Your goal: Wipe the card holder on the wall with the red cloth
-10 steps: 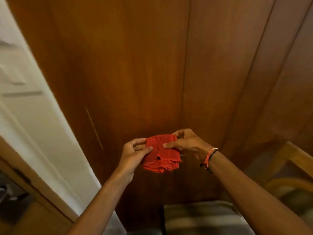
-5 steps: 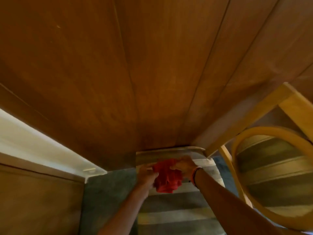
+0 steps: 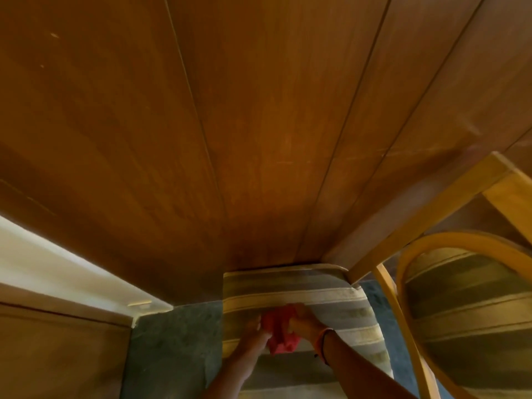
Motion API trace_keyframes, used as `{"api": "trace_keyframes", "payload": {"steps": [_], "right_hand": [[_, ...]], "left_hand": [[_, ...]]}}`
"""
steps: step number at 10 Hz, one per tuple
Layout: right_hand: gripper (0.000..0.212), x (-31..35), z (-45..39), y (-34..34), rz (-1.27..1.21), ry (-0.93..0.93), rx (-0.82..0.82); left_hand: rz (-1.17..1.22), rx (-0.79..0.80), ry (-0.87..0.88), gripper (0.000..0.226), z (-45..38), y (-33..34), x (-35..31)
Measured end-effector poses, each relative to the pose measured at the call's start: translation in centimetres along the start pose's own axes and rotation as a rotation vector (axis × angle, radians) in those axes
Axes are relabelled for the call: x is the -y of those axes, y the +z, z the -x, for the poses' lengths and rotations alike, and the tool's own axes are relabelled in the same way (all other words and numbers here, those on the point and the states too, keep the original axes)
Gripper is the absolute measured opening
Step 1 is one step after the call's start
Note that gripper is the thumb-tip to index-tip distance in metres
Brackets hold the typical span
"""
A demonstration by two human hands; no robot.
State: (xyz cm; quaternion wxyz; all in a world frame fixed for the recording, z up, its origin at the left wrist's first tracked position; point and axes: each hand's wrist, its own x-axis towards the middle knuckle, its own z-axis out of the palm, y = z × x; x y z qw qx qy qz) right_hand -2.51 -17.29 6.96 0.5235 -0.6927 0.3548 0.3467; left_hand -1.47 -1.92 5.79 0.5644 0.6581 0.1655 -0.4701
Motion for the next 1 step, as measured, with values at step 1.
{"api": "trace_keyframes", "payload": {"steps": [1], "right_hand": [[0.074,2.61,2.99,-0.67,0.155,-0.228,-0.173]], "left_hand": [[-0.141,-0.089,0.204,0.066,2.14,-1.63,-3.01]]}}
